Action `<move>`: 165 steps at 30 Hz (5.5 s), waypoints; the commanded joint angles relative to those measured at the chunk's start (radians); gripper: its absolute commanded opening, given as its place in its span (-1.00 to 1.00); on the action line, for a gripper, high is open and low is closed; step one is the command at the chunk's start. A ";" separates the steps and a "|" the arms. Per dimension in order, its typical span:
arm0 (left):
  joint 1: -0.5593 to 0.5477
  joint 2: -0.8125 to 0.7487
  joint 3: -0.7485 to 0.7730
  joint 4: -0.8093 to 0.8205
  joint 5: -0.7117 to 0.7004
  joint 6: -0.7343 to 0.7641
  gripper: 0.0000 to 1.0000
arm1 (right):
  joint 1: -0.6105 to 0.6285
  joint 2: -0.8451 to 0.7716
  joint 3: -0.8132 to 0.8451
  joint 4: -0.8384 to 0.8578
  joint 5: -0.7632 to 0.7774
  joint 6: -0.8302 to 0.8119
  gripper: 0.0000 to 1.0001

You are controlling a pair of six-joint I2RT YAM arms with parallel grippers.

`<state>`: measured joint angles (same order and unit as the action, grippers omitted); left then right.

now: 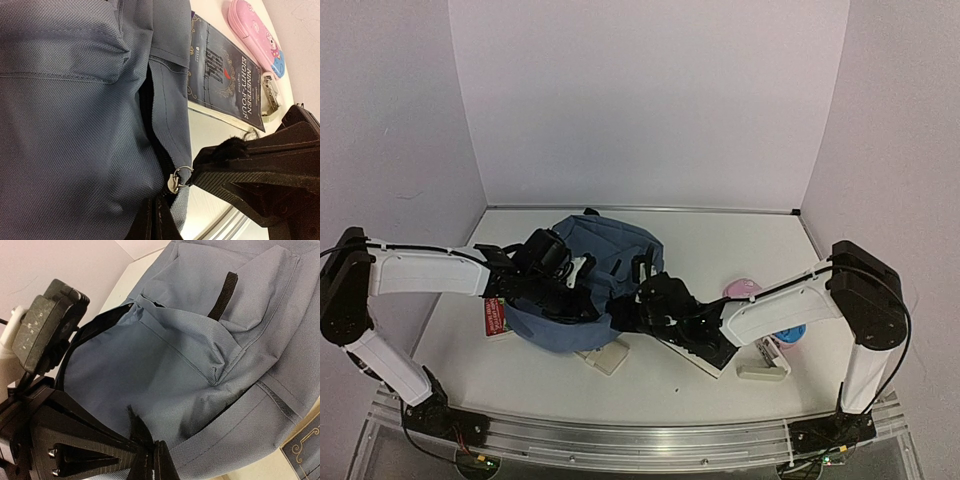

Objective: Pack the student bag
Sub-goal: Unzip the student bag at the center of the board.

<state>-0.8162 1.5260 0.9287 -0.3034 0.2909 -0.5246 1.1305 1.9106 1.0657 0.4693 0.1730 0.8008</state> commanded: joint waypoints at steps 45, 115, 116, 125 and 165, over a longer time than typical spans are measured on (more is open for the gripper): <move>-0.082 -0.273 -0.170 0.025 0.021 -0.054 -1.00 | -0.315 -0.031 -0.039 -0.011 0.119 -0.078 -1.00; 0.382 -0.631 -0.383 -0.238 -0.149 -0.495 0.93 | 0.079 0.242 0.536 -0.466 -0.135 -0.599 0.60; 0.382 -0.609 -0.384 -0.231 -0.143 -0.498 0.90 | 0.082 0.245 0.536 -0.467 -0.138 -0.600 0.61; 0.382 -0.618 -0.493 -0.163 -0.120 -0.585 -0.15 | 0.133 0.287 0.550 -0.521 -0.088 -0.619 0.64; 0.382 -0.629 -0.604 -0.147 -0.113 -0.588 -0.88 | 0.099 0.310 0.792 -0.613 0.348 -0.367 -1.00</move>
<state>-0.4387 0.9197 0.3298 -0.3315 0.2346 -1.1258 1.3090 2.3658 1.8236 -0.1226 0.3368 0.3640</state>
